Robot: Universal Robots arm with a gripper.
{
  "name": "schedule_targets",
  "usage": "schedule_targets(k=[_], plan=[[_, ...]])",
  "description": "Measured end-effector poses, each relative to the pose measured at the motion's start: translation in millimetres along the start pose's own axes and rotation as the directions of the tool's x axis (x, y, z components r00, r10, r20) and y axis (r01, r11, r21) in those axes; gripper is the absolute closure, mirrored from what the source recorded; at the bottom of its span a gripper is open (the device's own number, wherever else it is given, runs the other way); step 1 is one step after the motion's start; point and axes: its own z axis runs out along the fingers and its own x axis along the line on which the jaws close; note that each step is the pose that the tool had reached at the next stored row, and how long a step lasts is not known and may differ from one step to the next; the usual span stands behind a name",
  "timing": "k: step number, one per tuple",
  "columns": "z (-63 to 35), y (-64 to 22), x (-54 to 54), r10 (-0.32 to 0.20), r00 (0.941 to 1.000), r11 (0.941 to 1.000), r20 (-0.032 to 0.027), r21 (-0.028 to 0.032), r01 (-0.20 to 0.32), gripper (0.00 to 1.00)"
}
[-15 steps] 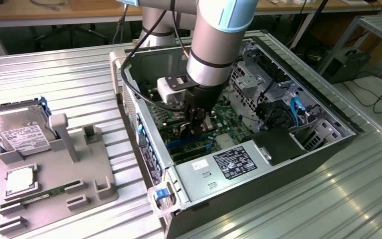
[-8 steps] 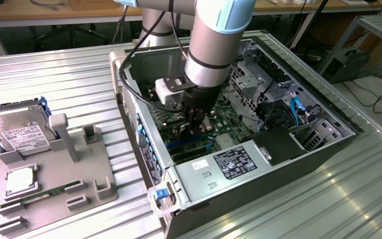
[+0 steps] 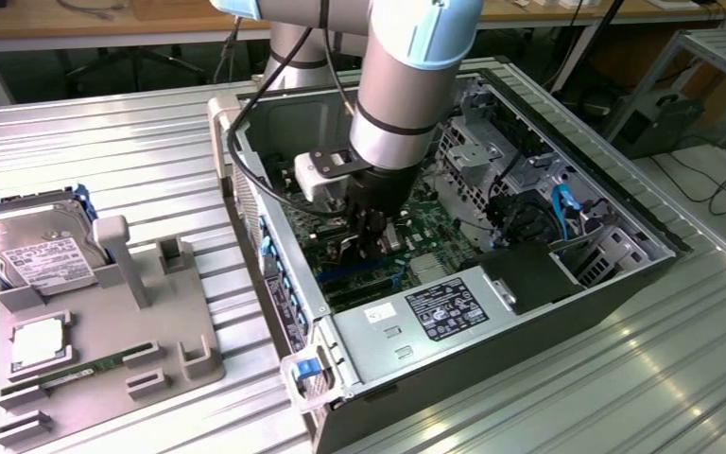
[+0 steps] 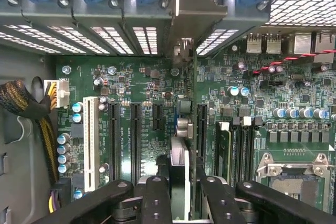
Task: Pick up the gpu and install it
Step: 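Insert the gpu into the slot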
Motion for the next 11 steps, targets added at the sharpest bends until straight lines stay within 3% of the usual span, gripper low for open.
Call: schedule_targets(k=[9, 11], plan=[[-5.5, 0.0, -0.3, 0.000, 1.0000, 1.0000, 0.0010, 0.0005, 0.000, 0.73], [-11.2, 0.2, -0.4, 0.000, 1.0000, 1.0000, 0.0005, 0.0002, 0.000, 0.73]])
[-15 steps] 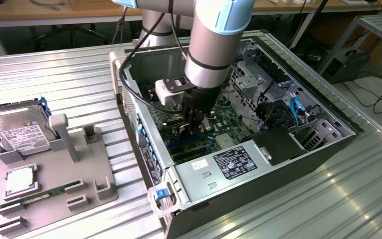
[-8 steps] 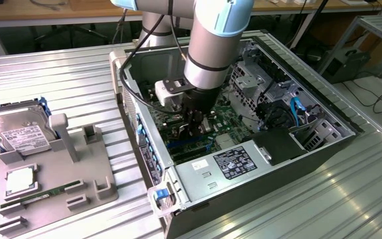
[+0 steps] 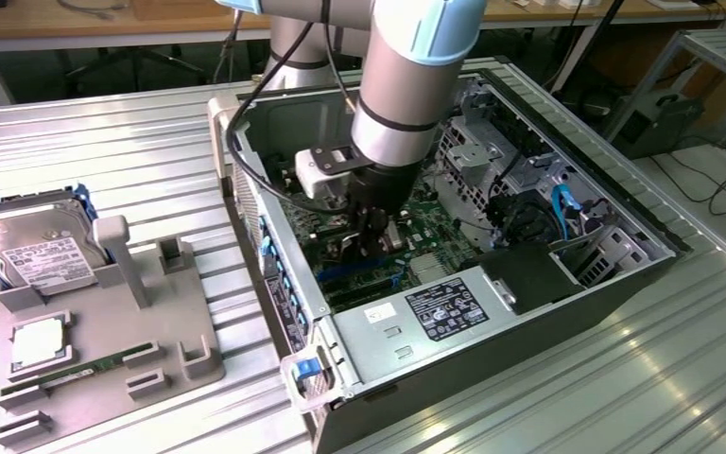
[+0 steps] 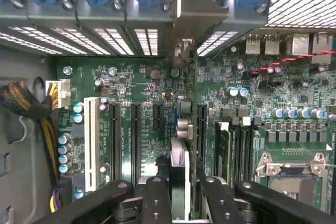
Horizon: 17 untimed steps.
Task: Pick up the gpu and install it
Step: 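Insert the gpu into the slot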
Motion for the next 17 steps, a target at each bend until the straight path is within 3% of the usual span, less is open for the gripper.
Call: schedule_targets(k=[11, 17], plan=[[-1.4, -0.2, 1.8, 0.001, 1.0000, 1.0000, 0.0000, -0.0008, -0.001, 0.73], [4.2, -0.4, 1.9, 0.001, 1.0000, 1.0000, 0.0002, -0.0027, -0.001, 0.73]])
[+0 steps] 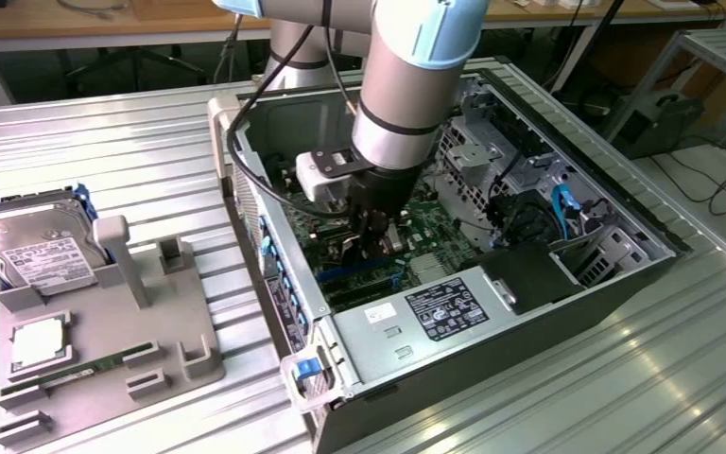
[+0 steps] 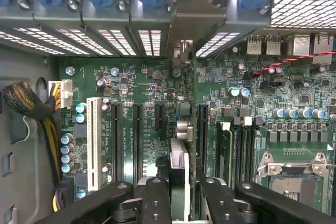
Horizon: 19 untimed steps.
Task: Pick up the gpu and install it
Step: 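Insert the gpu into the slot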
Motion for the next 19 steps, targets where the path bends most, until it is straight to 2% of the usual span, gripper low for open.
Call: schedule_targets(k=[7, 14, 19], plan=[[7.2, -0.2, 0.2, 0.000, 1.0000, 1.0000, -0.0007, -0.0064, 0.000, 0.73], [8.2, -0.3, 0.0, 0.000, 1.0000, 1.0000, -0.0001, -0.0062, 0.000, 0.73], [15.2, -0.5, -2.6, 0.000, 1.0000, 1.0000, -0.0020, -0.0070, 0.000, 0.73]])
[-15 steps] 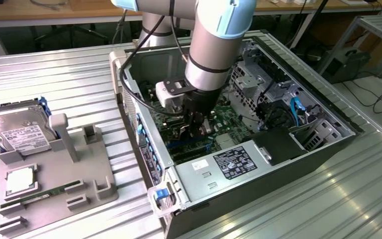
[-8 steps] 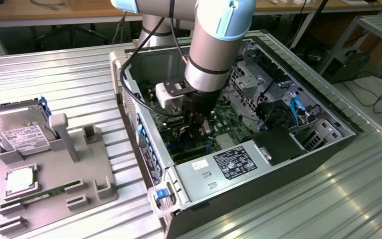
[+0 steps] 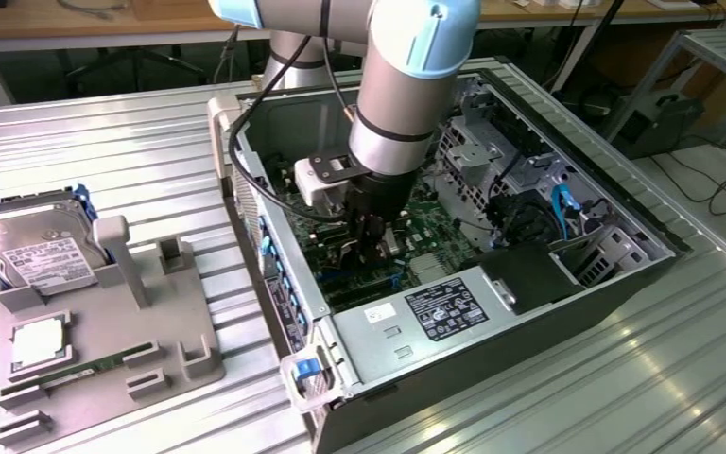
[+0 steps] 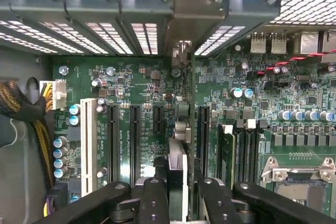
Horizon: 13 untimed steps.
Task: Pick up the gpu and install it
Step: 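Insert the gpu into the slot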
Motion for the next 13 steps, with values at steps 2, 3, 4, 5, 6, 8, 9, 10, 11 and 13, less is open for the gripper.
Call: schedule_targets(k=[2, 3, 4, 5, 6, 8, 9, 10, 11, 13], plan=[[0.7, 0.0, -0.2, 0.000, 1.0000, 1.0000, 0.0013, 0.0006, 0.000, 0.73], [1.0, 0.0, -0.2, 0.000, 1.0000, 1.0000, 0.0019, 0.0010, 0.000, 0.73], [1.0, 0.0, -0.1, 0.000, 1.0000, 1.0000, 0.0018, 0.0009, 0.000, 0.73], [1.0, 0.0, -0.2, 0.000, 1.0000, 1.0000, 0.0019, 0.0008, 0.000, 0.73], [1.0, 0.1, -0.2, 0.000, 1.0000, 1.0000, 0.0019, 0.0008, 0.000, 0.73], [1.0, 0.1, -0.2, 0.000, 1.0000, 1.0000, 0.0018, 0.0008, 0.000, 0.73], [1.3, 0.2, -0.4, 0.000, 1.0000, 1.0000, 0.0034, 0.0008, 0.000, 0.73], [3.6, 0.1, -1.1, 0.001, 1.0000, 1.0000, 0.0090, 0.0036, -0.001, 0.72], [2.1, 0.2, -0.9, 0.001, 1.0000, 1.0000, 0.0043, 0.0020, -0.001, 0.72], [-0.6, 0.2, -0.7, 0.000, 1.0000, 1.0000, 0.0010, 0.0011, 0.000, 0.66]])
